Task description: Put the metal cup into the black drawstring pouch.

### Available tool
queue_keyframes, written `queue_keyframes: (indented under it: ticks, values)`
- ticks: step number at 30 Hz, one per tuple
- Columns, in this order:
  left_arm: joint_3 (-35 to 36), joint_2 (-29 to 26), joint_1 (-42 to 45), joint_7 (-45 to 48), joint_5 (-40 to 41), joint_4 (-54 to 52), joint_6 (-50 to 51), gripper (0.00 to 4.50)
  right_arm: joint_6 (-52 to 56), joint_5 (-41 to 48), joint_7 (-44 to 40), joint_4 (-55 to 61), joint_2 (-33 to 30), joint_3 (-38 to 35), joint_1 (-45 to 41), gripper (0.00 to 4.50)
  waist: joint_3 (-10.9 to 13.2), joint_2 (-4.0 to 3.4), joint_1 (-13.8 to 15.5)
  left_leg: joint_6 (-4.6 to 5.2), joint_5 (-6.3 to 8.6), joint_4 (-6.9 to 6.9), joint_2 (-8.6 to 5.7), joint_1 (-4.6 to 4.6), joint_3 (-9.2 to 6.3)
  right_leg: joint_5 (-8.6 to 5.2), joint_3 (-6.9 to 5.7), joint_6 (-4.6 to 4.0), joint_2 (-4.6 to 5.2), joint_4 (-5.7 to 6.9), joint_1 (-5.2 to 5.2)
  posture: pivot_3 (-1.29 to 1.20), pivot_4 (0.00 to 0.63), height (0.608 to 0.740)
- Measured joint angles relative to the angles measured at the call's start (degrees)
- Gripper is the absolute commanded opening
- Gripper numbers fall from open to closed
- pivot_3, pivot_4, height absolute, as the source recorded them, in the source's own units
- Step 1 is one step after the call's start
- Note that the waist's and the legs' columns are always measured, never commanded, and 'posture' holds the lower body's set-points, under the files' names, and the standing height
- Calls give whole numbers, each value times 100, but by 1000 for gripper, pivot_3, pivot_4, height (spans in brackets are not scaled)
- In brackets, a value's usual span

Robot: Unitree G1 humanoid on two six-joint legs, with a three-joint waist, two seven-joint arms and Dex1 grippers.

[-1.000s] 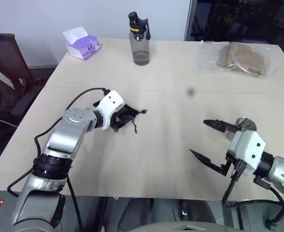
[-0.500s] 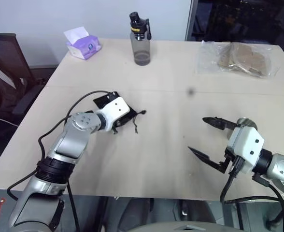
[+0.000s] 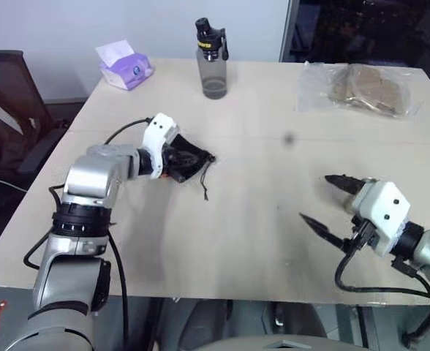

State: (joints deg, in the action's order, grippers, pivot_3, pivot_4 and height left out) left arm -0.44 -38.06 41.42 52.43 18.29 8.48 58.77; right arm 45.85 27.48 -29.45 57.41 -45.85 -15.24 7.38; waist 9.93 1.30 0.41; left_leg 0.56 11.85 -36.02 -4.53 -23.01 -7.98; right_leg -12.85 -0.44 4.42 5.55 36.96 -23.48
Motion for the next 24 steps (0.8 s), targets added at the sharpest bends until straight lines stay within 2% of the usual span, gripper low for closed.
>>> queue_keyframes:
  ticks: [5,10,13,17,19,20,21,24]
  values:
    - [95,124,171,-170,253,-16,458,19,778,-13,142,-288,-353,-357,-233,4500,1,2,16,0,0,-5,-1,-1,2,5,1,-9,2,0,2,0,150,740]
    - [98,426,165,-583,360,-310,606,19,1315,21,95,-680,-707,-346,-457,4500,2,3,23,0,0,-5,0,-4,2,13,2,-22,4,0,1,0,150,740]
    - [99,584,143,-821,419,-550,679,0,1424,-37,-32,-959,-1058,-168,-453,3742,3,4,21,1,1,-5,-3,-5,6,13,4,-22,8,-2,1,0,150,740]
    - [104,668,20,-1100,448,-813,716,0,1393,-219,-119,-1387,-1254,338,-540,1874,3,3,6,2,1,-5,-2,-3,12,14,8,-22,8,-2,-1,0,150,740]
    - [133,714,-38,-1183,506,-968,759,0,1294,-413,-142,-1608,-1399,592,-740,686,3,3,5,2,1,-6,-2,-3,15,13,10,-21,9,-2,-1,0,150,740]
    - [148,724,-50,-1203,549,-1012,780,0,1258,-453,-144,-1641,-1413,609,-771,259,3,4,12,2,1,-6,-2,-4,14,13,10,-20,9,-2,-1,0,150,740]
    - [217,745,-58,-1266,635,-1065,858,0,1139,-581,-163,-1702,-1505,706,-797,66,3,4,23,2,1,-6,-3,-4,14,13,8,-20,9,-2,-1,0,150,740]
    - [247,754,-58,-1310,705,-1113,962,0,977,-718,-227,-1750,-1554,808,-758,66,4,5,25,2,1,-6,-3,-6,16,13,7,-20,9,-2,-1,0,150,740]
